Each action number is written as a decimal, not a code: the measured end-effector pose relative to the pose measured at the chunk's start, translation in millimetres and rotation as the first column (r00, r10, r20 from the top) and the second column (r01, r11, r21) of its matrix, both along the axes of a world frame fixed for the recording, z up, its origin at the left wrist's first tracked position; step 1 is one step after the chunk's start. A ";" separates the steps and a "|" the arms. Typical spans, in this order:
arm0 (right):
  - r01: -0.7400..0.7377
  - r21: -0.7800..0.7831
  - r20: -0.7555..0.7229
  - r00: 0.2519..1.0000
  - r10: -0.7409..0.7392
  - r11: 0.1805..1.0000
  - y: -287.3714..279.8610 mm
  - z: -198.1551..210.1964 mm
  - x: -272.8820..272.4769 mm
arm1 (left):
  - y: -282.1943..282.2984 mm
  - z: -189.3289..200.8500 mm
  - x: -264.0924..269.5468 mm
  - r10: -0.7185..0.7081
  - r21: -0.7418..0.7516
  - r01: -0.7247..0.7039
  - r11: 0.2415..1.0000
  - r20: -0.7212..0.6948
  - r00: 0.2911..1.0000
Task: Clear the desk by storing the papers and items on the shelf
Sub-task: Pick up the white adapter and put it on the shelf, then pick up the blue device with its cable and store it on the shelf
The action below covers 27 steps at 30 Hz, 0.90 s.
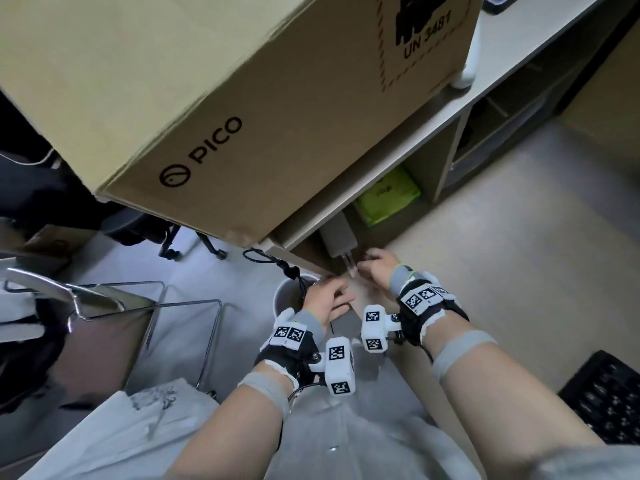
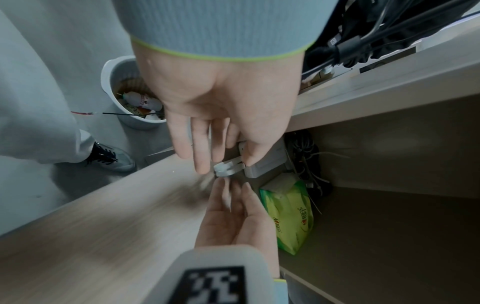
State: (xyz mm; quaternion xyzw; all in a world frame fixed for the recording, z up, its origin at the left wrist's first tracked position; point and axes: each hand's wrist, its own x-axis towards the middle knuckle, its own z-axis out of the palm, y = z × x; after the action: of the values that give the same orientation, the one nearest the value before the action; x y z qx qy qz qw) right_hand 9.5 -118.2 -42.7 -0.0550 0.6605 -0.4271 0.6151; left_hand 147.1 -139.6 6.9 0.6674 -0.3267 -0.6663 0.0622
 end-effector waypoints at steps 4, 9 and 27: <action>-0.043 0.073 -0.106 0.993 0.050 0.996 -17.7 -6.0 -3.3 | 0.4 -4.0 5.4 -0.008 -0.011 0.008 1.000 -0.012 1.000; -0.084 0.126 -0.106 0.990 0.098 0.988 -23.7 -2.8 -9.9 | -1.4 -6.6 9.3 -0.010 -0.013 0.010 1.000 -0.031 0.999; 0.471 -0.045 0.098 0.880 -0.465 0.881 249.4 69.0 -75.2 | 135.5 38.6 -94.6 -0.399 -0.115 0.386 0.915 -0.128 0.908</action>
State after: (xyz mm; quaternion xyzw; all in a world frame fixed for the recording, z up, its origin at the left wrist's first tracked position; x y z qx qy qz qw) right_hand -65.7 131.3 26.4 0.1038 0.6128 -0.5869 0.5190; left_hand 52.5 -4.1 45.4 0.5334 -0.4774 -0.6980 -0.0198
